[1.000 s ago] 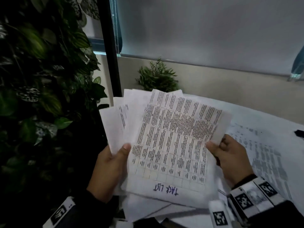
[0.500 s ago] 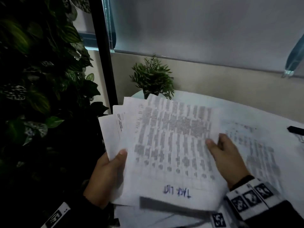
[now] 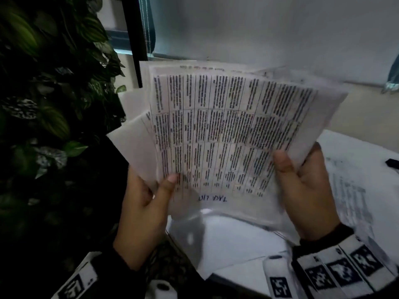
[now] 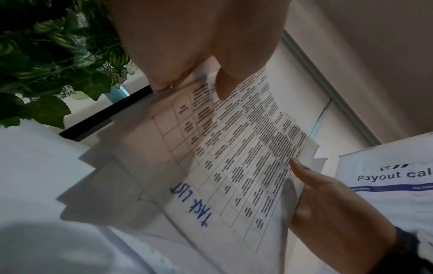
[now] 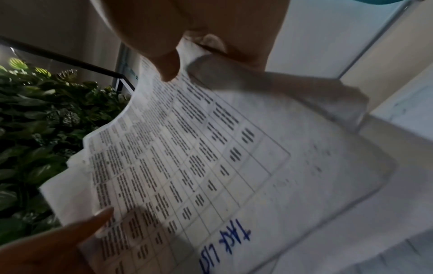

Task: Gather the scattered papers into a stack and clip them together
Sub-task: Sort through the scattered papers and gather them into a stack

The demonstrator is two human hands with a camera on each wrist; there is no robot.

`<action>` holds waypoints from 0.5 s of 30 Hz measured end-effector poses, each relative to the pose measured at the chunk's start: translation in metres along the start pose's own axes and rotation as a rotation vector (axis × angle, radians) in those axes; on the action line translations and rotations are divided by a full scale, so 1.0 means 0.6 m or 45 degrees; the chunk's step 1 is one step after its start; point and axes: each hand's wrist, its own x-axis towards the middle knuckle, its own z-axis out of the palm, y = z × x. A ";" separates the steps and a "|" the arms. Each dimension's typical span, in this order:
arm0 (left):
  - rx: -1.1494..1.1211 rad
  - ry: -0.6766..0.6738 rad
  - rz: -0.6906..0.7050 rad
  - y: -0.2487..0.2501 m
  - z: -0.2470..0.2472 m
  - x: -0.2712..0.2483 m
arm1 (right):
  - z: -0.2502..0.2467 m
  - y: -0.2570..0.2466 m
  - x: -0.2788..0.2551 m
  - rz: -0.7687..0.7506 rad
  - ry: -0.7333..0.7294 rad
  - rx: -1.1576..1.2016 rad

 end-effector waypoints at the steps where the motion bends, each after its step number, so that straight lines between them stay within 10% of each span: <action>1: 0.002 -0.012 0.016 -0.005 -0.004 0.000 | 0.002 0.006 -0.006 0.038 -0.028 0.012; 11: 0.021 -0.052 0.036 -0.020 -0.011 -0.004 | 0.014 0.029 -0.029 0.153 -0.075 0.091; 15: 0.075 -0.159 -0.080 -0.050 -0.014 -0.009 | 0.014 0.064 -0.044 0.477 -0.290 -0.048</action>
